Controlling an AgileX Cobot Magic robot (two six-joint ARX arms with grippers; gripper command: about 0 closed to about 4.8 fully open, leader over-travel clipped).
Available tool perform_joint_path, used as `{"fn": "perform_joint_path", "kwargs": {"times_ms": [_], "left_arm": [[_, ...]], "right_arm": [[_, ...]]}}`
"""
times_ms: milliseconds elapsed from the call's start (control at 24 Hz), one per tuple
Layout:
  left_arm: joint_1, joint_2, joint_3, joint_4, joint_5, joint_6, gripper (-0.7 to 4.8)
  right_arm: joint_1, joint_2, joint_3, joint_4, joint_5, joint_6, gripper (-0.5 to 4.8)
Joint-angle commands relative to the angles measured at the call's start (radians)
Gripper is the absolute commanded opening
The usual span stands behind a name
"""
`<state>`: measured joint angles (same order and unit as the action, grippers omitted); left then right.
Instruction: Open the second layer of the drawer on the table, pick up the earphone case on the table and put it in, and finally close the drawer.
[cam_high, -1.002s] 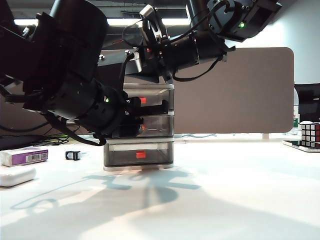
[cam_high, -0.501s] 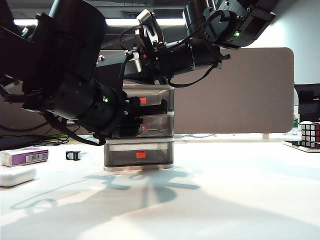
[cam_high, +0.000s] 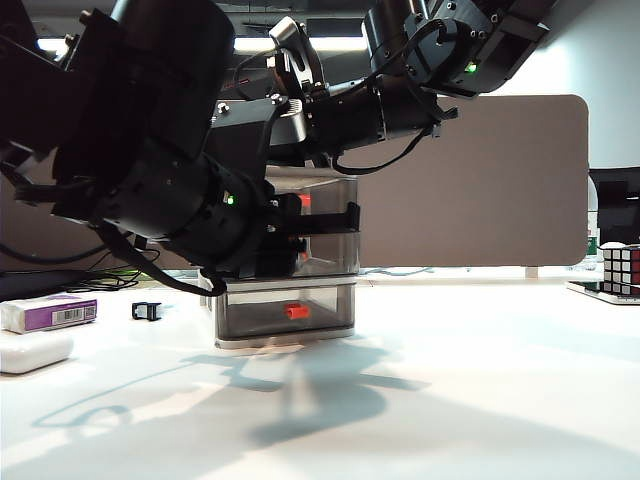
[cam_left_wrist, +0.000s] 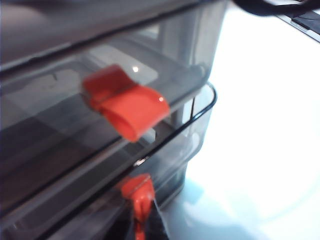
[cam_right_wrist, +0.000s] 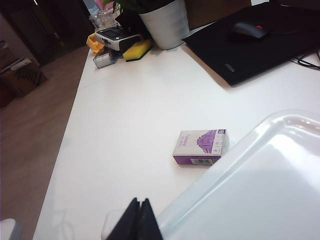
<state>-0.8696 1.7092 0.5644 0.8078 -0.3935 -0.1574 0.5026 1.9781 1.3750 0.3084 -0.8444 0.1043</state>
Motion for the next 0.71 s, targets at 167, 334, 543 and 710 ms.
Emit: {"fn": "perform_joint_path", "kwargs": {"times_ms": [167,334,543,710], "left_arm": [[-0.028,0.01,-0.013,-0.12,0.061,-0.016,-0.06],[-0.064,0.01,-0.014,-0.135,0.062,-0.039,-0.06],[-0.109,0.01,-0.013,-0.139,0.056,-0.06,-0.06],[-0.134,-0.01,-0.013,-0.149,0.055,-0.092,-0.06]], "right_arm": [[-0.001,0.028,-0.012,-0.072,0.016,0.018,-0.05],[0.0,0.032,-0.012,-0.072,0.016,0.018,-0.05],[0.0,0.033,-0.012,-0.072,0.016,0.018,-0.05],[0.0,0.033,-0.012,-0.072,0.016,0.018,-0.05]]}}
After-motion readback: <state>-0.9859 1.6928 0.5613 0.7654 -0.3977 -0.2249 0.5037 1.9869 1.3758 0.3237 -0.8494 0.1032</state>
